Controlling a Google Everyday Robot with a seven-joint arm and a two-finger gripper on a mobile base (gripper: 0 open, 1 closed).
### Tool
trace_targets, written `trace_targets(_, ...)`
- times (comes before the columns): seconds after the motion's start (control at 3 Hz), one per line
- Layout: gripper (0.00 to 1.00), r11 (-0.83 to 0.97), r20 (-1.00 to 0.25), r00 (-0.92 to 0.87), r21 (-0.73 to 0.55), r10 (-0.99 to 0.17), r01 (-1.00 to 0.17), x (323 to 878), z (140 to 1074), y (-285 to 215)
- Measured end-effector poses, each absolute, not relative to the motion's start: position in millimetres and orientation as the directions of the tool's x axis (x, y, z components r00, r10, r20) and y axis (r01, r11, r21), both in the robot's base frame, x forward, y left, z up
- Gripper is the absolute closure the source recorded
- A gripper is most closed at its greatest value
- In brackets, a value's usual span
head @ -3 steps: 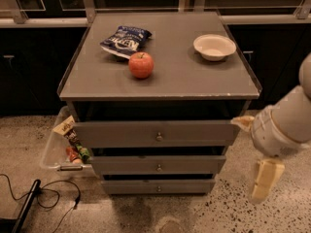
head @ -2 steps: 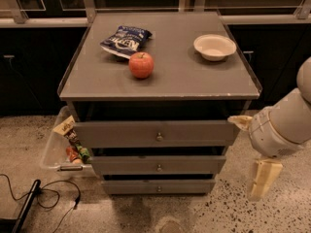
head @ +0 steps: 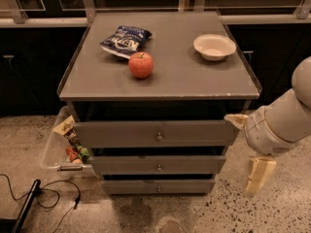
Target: Open top drawer
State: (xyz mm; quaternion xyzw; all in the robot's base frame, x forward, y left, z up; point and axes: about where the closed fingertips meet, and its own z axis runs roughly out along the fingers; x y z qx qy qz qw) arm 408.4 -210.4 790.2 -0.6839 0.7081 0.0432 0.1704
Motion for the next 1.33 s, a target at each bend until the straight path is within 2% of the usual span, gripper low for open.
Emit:
trace_targets(0.67, 0.0, -0.032, -0.275, 0.145, -0.377, -0.95, -0.925, 494.9, 760.6, -191.4)
trace_targets(1.0, 0.0, -0.045, -0.287, 0.182, -0.426, -0.94, -0.903, 523.5, 743.9, -185.0)
trace_targets(1.33, 0.0, -0.043, -0.307, 0.187, -0.421, -0.933, -0.906, 532.4, 721.9, -186.9)
